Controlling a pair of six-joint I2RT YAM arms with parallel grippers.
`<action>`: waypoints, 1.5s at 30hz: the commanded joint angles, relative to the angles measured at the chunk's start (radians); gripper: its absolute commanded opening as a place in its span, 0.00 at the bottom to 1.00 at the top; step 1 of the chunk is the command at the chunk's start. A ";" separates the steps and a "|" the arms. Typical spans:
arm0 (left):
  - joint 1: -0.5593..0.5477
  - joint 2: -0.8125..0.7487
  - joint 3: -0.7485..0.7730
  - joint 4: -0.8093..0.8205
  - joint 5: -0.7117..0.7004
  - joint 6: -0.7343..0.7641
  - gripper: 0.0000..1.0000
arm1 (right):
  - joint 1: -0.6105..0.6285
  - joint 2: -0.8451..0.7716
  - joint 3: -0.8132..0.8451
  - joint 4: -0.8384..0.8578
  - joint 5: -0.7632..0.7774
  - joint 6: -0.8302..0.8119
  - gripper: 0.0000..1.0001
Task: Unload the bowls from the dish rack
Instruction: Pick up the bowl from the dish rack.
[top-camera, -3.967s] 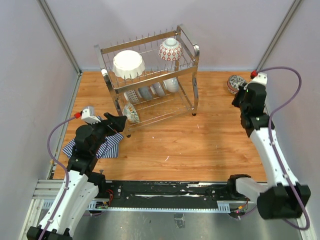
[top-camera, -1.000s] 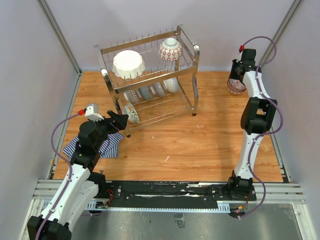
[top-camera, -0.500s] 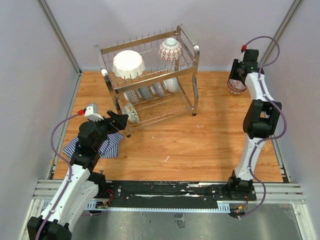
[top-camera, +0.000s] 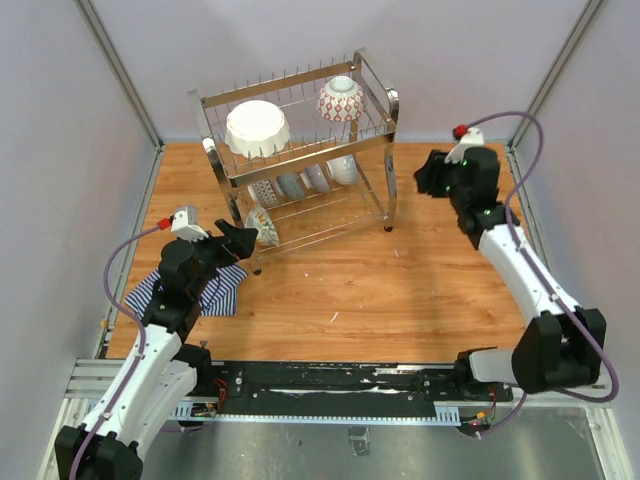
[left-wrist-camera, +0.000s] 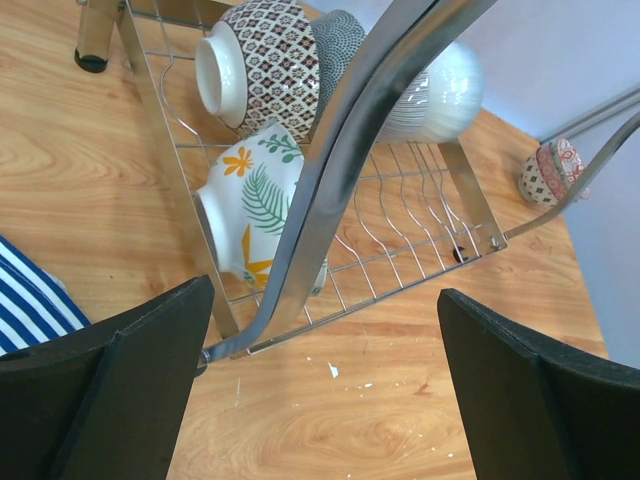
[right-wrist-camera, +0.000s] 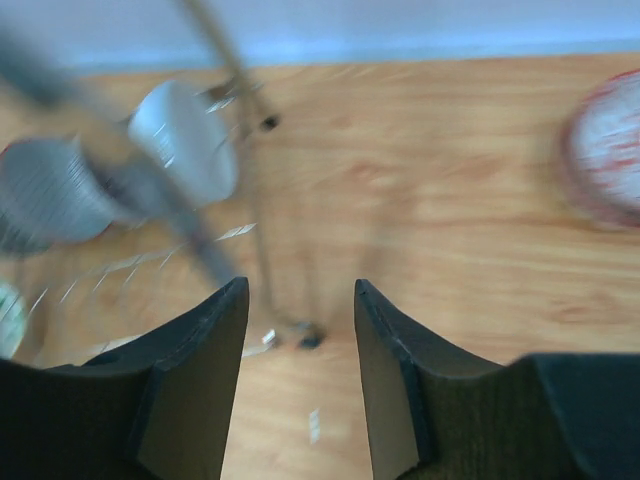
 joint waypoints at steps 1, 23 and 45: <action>-0.006 -0.025 0.019 0.032 0.011 -0.005 1.00 | 0.170 -0.124 -0.211 0.239 -0.022 0.076 0.48; -0.006 -0.125 -0.005 -0.017 0.002 -0.018 1.00 | 0.659 0.297 -0.187 0.720 -0.277 0.238 0.43; -0.006 -0.181 -0.012 -0.077 -0.039 -0.011 1.00 | 0.714 0.679 0.088 0.859 -0.427 0.360 0.42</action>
